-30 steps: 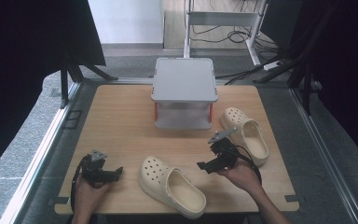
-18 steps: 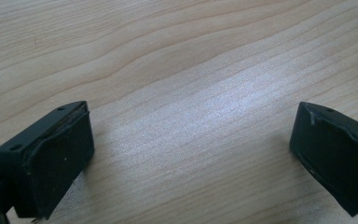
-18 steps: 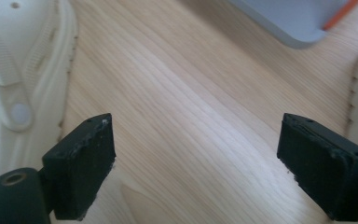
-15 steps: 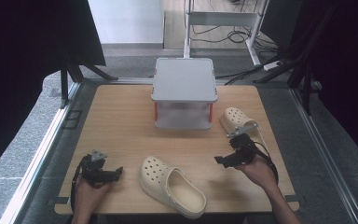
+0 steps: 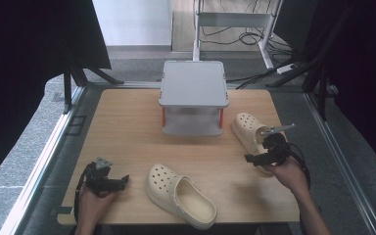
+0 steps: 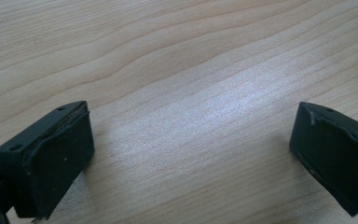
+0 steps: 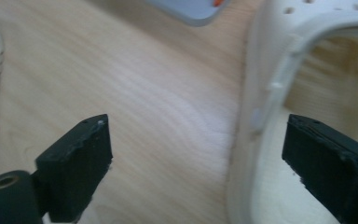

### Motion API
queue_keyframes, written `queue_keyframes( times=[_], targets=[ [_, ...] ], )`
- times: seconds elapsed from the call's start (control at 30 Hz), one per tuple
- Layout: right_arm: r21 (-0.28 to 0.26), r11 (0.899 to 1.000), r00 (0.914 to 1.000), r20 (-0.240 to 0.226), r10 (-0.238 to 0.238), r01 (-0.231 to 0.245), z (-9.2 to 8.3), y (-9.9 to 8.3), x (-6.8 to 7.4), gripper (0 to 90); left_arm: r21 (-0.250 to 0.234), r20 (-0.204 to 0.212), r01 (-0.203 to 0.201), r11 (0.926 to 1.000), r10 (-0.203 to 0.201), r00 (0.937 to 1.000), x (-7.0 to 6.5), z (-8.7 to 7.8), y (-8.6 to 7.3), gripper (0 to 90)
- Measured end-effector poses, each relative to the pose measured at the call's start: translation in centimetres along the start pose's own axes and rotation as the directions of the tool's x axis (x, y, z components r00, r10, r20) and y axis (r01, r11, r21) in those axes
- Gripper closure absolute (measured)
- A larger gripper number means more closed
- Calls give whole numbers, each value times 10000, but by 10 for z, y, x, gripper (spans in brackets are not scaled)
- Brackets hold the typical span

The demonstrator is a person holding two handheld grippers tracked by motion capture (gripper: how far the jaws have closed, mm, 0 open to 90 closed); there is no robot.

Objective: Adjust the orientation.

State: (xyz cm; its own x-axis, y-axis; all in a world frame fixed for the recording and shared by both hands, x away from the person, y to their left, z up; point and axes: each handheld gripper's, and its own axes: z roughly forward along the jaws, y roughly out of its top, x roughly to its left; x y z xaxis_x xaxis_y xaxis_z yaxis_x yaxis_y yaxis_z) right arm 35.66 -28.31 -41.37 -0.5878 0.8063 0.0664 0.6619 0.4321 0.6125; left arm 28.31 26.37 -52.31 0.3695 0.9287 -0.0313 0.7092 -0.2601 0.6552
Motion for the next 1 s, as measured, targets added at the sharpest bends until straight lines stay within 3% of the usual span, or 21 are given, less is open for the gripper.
queue_keyframes(
  times=[0.2,0.33,0.53,1.0],
  targets=[
    [243,9996,9991,396,136,-145,10,9,-19,184,-29,12,8,10000,-8,10000,0,0,0,0],
    [236,9996,9993,341,177,-185,18,16,-29,290,-29,10,6,10000,-6,10000,0,0,0,0],
    [204,9991,9979,535,355,-367,32,27,-40,366,-30,15,5,10000,-5,10000,0,0,0,0],
    [611,9970,9959,794,431,-480,61,39,-52,609,-18,-3,3,10000,-3,10000,0,0,0,0]
  ],
)
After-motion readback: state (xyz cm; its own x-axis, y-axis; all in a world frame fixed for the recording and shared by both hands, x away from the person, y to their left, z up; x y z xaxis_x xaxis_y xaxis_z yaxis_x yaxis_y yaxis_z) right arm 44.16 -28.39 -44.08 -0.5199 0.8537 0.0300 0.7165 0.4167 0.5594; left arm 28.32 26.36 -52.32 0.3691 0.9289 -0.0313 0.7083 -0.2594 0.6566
